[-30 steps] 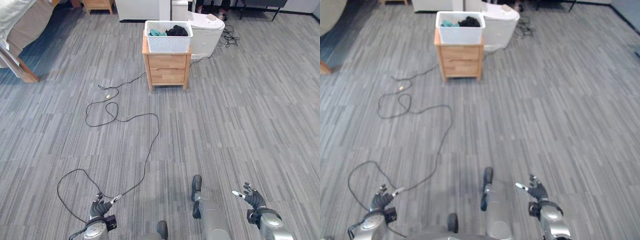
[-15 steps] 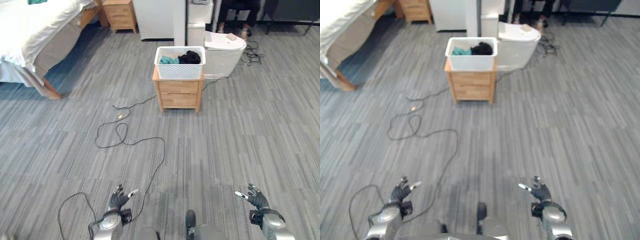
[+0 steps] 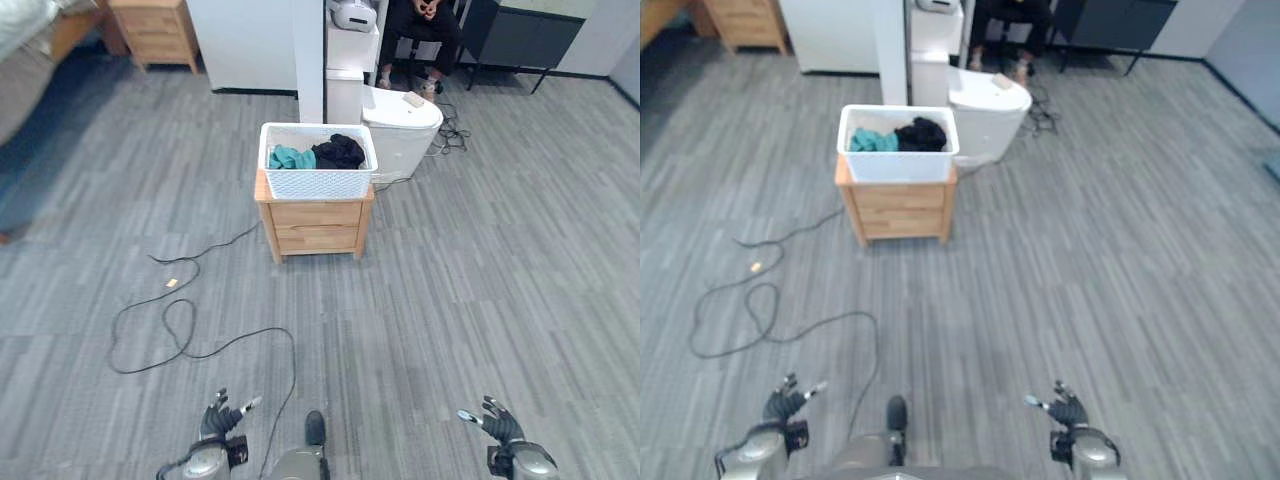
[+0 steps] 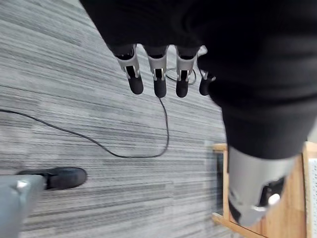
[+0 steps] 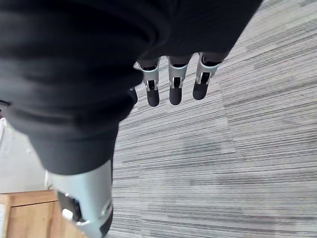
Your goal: Grab the laundry basket,head to the washer,open it,put in the laundry and shut it.
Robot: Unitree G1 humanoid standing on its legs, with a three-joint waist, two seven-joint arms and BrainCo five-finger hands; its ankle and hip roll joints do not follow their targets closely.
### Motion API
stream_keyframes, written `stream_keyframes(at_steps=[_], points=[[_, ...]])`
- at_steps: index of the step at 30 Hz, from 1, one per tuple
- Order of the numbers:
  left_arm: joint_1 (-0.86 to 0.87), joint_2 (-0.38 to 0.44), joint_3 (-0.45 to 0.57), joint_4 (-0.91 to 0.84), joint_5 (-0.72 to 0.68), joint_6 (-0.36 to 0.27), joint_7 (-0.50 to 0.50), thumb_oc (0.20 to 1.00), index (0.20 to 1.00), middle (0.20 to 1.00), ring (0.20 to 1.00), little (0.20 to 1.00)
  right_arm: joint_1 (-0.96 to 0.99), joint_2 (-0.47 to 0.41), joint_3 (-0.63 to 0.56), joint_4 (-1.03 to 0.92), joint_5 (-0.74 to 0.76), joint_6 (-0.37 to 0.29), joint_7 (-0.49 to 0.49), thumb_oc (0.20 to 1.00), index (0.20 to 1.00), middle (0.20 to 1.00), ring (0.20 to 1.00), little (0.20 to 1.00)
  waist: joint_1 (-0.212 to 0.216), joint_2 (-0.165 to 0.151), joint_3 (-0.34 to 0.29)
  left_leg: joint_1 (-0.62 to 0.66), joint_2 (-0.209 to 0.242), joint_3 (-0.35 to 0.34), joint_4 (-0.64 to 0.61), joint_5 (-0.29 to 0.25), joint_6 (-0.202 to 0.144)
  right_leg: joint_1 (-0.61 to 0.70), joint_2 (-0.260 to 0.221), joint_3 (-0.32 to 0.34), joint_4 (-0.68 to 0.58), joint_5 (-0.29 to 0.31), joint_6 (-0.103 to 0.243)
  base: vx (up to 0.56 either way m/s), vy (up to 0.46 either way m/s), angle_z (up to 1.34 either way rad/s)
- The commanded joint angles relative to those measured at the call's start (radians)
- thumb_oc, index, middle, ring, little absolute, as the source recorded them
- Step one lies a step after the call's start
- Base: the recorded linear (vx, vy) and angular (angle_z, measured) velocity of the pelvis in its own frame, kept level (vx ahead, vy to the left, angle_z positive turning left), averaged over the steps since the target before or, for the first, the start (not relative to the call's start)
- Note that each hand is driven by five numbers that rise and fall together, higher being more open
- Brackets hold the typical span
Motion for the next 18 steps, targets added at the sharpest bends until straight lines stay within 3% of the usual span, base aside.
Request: stream_keyframes(at_steps=[1, 3, 4, 5, 6, 7, 9, 12, 13, 16, 18], points=[[0.014, 0.068, 0.016, -0.094, 0.028, -0.022, 0.018, 1.000, 1.000, 1.000, 1.000, 1.000, -0.062, -0.029, -0.013, -0.041, -0.013, -0.027, 0.011, 1.000, 1.000, 1.000, 1.000, 1.000, -0.013, 0.041, 0.060, 0.031, 0.029, -0.017, 0.114, -0.091, -0.074, -0.056, -0.078, -0.011, -0.063, 0.369, 0.063, 0.36, 0.206, 0.05], [0.008, 0.066, 0.014, -0.093, 0.031, -0.020, 0.017, 1.000, 1.000, 1.000, 1.000, 1.000, -0.064, -0.034, -0.014, -0.034, -0.021, -0.021, 0.010, 1.000, 1.000, 1.000, 1.000, 1.000, -0.048, 0.060, 0.072, 0.113, 0.023, -0.040, 0.086, -0.106, -0.075, -0.154, -0.056, -0.071, -0.080, 0.339, 0.050, 0.49, 0.197, 0.26], [0.003, 0.063, 0.014, -0.070, 0.033, -0.018, 0.013, 1.000, 1.000, 1.000, 1.000, 1.000, -0.064, -0.037, -0.020, -0.031, -0.020, -0.020, 0.011, 1.000, 1.000, 1.000, 1.000, 1.000, -0.075, 0.061, 0.076, 0.183, 0.006, -0.045, 0.058, -0.132, -0.079, -0.232, -0.060, -0.138, -0.170, 0.351, 0.048, 0.46, 0.126, 0.22], [0.003, 0.062, 0.014, -0.069, 0.033, -0.019, 0.013, 1.000, 1.000, 1.000, 1.000, 1.000, -0.063, -0.039, -0.019, -0.031, -0.020, -0.020, 0.011, 1.000, 1.000, 1.000, 1.000, 1.000, -0.082, 0.064, 0.082, 0.194, 0.008, -0.052, 0.056, -0.138, -0.080, -0.221, -0.060, -0.145, -0.167, 0.342, 0.048, 0.45, 0.090, 0.27], [0.001, 0.058, 0.013, -0.059, 0.037, -0.018, 0.012, 1.000, 1.000, 1.000, 1.000, 1.000, -0.062, -0.039, -0.022, -0.029, -0.019, -0.019, 0.010, 1.000, 1.000, 1.000, 1.000, 1.000, -0.098, 0.065, 0.086, 0.226, 0.002, -0.060, 0.047, -0.150, -0.084, -0.240, -0.061, -0.164, -0.203, 0.352, 0.052, 0.49, 0.030, 0.44], [-0.009, 0.050, 0.006, -0.038, 0.045, -0.016, 0.007, 1.000, 1.000, 1.000, 1.000, 1.000, -0.058, -0.038, -0.027, -0.017, -0.017, -0.020, 0.013, 1.000, 1.000, 1.000, 1.000, 1.000, -0.132, 0.055, 0.090, 0.286, -0.022, -0.096, 0.029, -0.166, -0.095, -0.297, -0.048, -0.171, -0.321, 0.389, 0.069, 0.49, 0.033, 0.46], [-0.012, 0.048, 0.003, -0.034, 0.050, -0.018, 0.005, 1.000, 1.000, 1.000, 1.000, 1.000, -0.053, -0.039, -0.030, -0.013, -0.019, -0.020, 0.013, 1.000, 1.000, 1.000, 1.000, 1.000, -0.149, 0.058, 0.094, 0.320, -0.021, -0.118, 0.021, -0.176, -0.101, -0.316, -0.044, -0.177, -0.368, 0.410, 0.077, 0.49, -0.013, 0.68], [-0.016, 0.043, 0.002, -0.021, 0.061, -0.021, -0.006, 1.000, 1.000, 1.000, 1.000, 1.000, -0.037, -0.040, -0.038, -0.011, -0.027, -0.014, 0.016, 1.000, 1.000, 1.000, 1.000, 1.000, -0.175, 0.072, 0.098, 0.386, -0.001, -0.155, 0.009, -0.199, -0.123, -0.345, -0.054, -0.249, -0.451, 0.442, 0.090, 0.39, -0.055, 0.54], [-0.014, 0.038, 0.008, -0.007, 0.068, -0.023, -0.010, 1.000, 1.000, 1.000, 1.000, 1.000, -0.032, -0.039, -0.041, -0.005, -0.034, -0.013, 0.021, 1.000, 1.000, 1.000, 1.000, 1.000, -0.174, 0.070, 0.089, 0.418, 0.000, -0.160, 0.009, -0.209, -0.132, -0.345, -0.067, -0.319, -0.467, 0.456, 0.088, 0.31, -0.074, 0.60], [-0.006, 0.035, 0.003, -0.004, 0.073, -0.021, -0.019, 1.000, 1.000, 1.000, 1.000, 1.000, -0.021, -0.041, -0.044, 0.007, -0.035, -0.012, 0.027, 1.000, 1.000, 1.000, 1.000, 1.000, -0.185, 0.072, 0.073, 0.445, 0.008, -0.175, 0.016, -0.213, -0.145, -0.337, -0.063, -0.326, -0.455, 0.463, 0.078, 0.34, -0.093, 0.42], [-0.003, 0.029, -0.007, 0.004, 0.073, -0.019, -0.023, 1.000, 1.000, 1.000, 1.000, 1.000, -0.014, -0.038, -0.047, 0.019, -0.023, -0.013, 0.028, 1.000, 1.000, 1.000, 1.000, 1.000, -0.196, 0.073, 0.051, 0.453, 0.027, -0.192, 0.063, -0.196, -0.177, -0.314, -0.049, -0.298, -0.451, 0.463, 0.055, 0.32, -0.141, 0.37]])
